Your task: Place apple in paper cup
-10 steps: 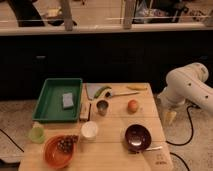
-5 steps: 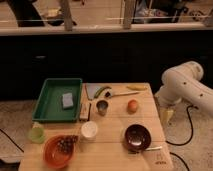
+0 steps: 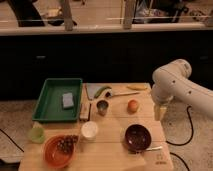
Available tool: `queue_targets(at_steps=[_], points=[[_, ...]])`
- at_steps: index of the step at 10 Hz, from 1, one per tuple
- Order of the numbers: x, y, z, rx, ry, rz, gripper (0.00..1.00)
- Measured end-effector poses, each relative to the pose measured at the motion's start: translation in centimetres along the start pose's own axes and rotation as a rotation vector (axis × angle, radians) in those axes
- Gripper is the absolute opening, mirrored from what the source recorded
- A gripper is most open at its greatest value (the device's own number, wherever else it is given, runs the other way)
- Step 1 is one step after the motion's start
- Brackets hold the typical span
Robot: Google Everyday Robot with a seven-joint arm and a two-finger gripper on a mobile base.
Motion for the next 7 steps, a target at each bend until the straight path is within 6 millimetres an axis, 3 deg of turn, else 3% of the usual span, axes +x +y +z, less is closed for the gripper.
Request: queue_targets(at_steps=[2, 4, 7], points=[[-0.1, -0.1, 0.4, 0.008, 0.006, -0.011, 0.80], [-2.0, -1.4, 1.0, 0.018, 0.007, -0.038, 0.80], [-2.6, -2.3, 1.8, 0.032, -0.003, -0.054, 0.80]])
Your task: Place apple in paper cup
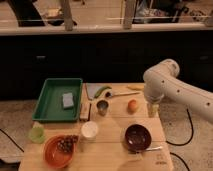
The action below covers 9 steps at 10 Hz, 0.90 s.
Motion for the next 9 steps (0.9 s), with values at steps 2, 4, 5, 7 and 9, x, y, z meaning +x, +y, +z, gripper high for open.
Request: queue_targets(at_steps=[2, 4, 5, 7, 9], points=[[0.6, -0.3, 0.8, 0.008, -0.009, 0.016, 0.80], [0.1, -0.9, 1.4, 0.016, -0.024, 0.020, 0.80], [0.2, -1.1, 1.8, 0.020, -0.029, 0.025, 0.80], [0.2, -1.5, 2.5, 0.032, -0.040, 0.024, 0.80], [0.3, -1.7, 3.8, 0.041, -0.055, 0.034, 0.80]])
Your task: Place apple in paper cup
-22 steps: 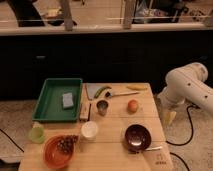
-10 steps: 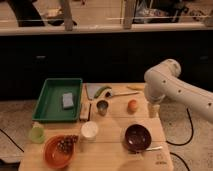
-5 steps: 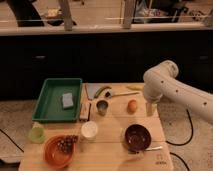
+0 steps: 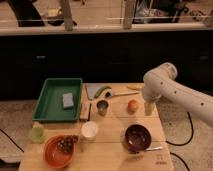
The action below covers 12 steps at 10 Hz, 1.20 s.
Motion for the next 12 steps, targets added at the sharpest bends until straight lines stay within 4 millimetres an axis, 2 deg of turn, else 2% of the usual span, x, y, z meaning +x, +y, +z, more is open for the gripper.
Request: queue_targets(at_steps=[12], points=[[1.6, -1.8, 5.9, 0.023, -0.065, 0.023, 0.80]])
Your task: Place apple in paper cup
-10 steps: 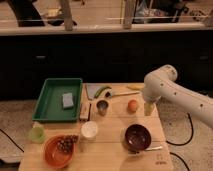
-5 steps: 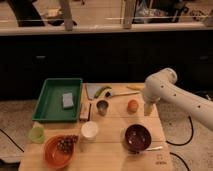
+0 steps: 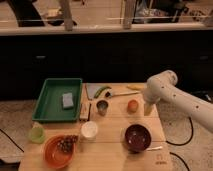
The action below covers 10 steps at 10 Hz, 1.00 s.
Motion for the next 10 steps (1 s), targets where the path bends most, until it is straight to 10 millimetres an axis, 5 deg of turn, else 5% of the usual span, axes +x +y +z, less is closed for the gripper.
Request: queue_targets(at_steps=[10], points=[[2.0, -1.5, 3.2, -0.015, -0.030, -0.007, 0.80]])
